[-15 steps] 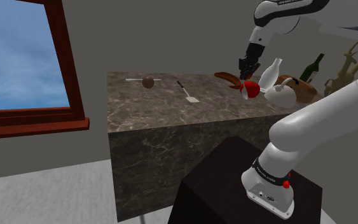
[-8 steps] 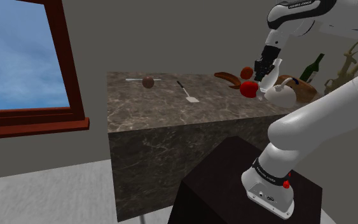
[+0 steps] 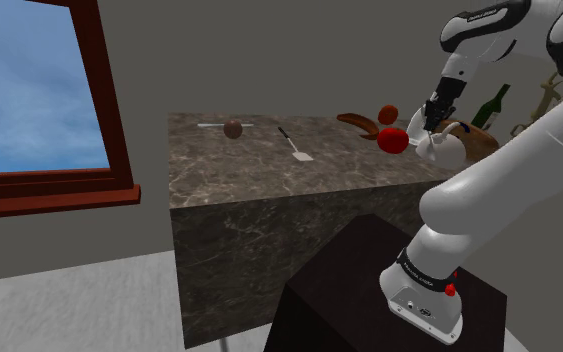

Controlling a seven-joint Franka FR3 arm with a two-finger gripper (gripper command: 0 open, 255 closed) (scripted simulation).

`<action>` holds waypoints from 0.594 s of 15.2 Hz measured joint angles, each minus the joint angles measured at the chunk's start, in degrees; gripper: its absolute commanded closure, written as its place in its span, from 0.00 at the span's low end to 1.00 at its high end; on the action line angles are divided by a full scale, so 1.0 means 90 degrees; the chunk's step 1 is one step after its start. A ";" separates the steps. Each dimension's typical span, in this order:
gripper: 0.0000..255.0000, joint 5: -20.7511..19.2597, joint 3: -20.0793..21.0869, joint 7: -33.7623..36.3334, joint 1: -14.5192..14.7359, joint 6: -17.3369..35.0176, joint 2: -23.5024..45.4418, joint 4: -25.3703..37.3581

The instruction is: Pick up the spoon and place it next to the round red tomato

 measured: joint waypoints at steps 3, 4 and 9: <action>1.00 0.0062 -0.0380 -0.0574 -0.0117 -0.0060 0.0438 0.0457; 1.00 0.0102 -0.0517 -0.0791 -0.0166 -0.0089 0.0611 0.0633; 1.00 0.0284 -0.0911 -0.1467 -0.0343 0.0037 0.1173 0.0969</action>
